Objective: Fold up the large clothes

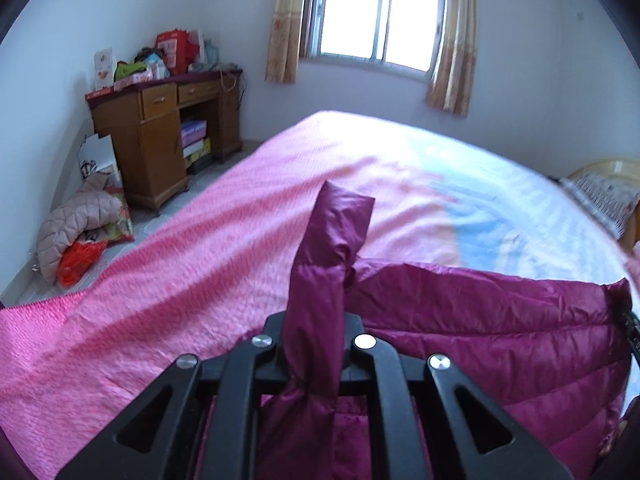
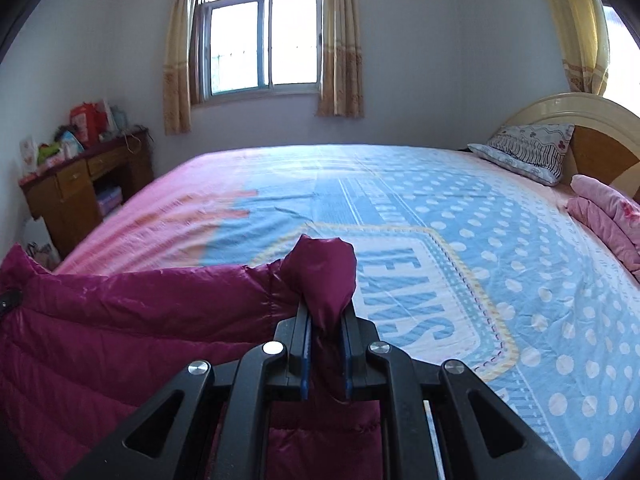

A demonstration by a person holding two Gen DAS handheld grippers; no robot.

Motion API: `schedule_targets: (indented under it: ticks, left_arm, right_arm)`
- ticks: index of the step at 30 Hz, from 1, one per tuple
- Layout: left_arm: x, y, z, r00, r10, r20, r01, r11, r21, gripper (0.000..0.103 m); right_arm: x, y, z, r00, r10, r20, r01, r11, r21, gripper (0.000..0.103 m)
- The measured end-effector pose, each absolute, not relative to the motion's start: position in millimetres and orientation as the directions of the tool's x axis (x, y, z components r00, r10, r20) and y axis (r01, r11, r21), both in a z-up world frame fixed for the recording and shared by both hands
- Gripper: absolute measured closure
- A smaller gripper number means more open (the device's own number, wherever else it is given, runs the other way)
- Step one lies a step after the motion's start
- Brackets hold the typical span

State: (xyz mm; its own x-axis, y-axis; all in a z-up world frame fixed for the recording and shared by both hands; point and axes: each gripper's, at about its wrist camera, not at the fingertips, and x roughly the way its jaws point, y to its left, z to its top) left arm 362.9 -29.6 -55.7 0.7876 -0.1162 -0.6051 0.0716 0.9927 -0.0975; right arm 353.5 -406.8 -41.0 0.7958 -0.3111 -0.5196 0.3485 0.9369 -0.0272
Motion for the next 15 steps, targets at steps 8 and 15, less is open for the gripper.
schedule_targets:
  ticks: [8, 15]
  left_arm:
    - [388, -17, -97, 0.671, -0.207, -0.712, 0.055, 0.971, -0.231, 0.079]
    - [392, -11, -101, 0.640, -0.242, -0.730, 0.048, 0.960, -0.276, 0.074]
  right_arm:
    - [380, -420, -91, 0.688, -0.347, -0.637, 0.401, 0.914, -0.064, 0.091]
    - [392, -427, -106, 0.612, -0.336, -0.716, 0.412, 0.908, -0.074, 0.091]
